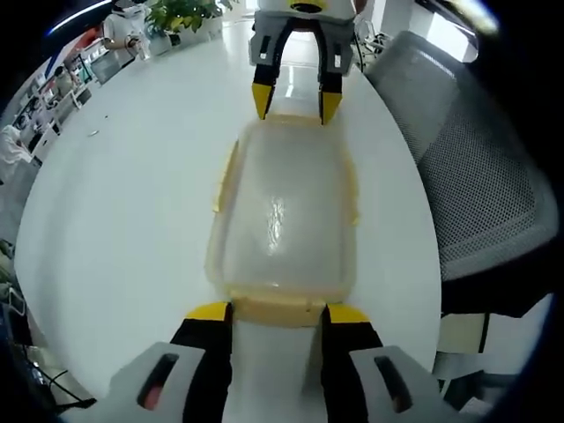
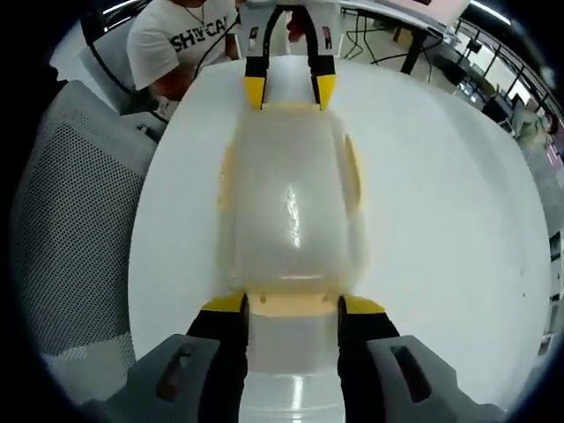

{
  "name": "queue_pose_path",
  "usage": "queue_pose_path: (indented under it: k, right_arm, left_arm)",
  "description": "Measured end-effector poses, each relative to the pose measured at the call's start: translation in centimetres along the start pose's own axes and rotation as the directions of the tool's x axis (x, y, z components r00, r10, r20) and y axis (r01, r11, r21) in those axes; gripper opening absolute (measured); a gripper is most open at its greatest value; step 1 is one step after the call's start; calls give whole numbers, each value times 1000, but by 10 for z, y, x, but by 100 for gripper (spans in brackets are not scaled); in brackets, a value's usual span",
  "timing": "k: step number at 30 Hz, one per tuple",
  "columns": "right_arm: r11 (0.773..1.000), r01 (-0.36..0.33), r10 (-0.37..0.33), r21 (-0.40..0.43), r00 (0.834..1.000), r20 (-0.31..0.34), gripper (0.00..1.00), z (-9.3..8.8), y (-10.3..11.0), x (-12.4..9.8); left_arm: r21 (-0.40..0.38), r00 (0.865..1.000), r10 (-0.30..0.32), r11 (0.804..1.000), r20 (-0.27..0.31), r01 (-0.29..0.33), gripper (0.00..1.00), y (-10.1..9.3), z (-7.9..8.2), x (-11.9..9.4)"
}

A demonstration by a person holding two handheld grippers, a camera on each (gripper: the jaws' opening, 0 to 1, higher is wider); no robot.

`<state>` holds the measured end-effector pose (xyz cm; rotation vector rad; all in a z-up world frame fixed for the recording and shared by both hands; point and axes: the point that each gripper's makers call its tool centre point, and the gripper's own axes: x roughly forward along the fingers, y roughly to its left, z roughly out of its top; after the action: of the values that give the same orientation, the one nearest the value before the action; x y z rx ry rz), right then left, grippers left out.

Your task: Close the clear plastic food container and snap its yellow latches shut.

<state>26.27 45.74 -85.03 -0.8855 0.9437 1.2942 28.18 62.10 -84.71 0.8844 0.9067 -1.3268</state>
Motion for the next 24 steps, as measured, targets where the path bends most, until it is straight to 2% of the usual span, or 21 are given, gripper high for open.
queue_pose_path:
  k: [10, 16, 24]
  right_arm:
    - [1000, 0, 0, 8, 1000, -8, 37, 0, -1, 0]
    - [1000, -9, 9, -5, 1000, -1, 38, 1, -2, 0]
    - [1000, -13, 13, -16, 1000, 8, 36, 2, -3, 0]
  left_arm:
    - [-1, 1000, 6, 1000, -17, -6, 33, -1, 1, 0]
    - [-8, 1000, 7, 1000, 1, -7, 33, -1, 0, 0]
    - [-14, 1000, 15, 1000, -4, -15, 33, -1, -1, 0]
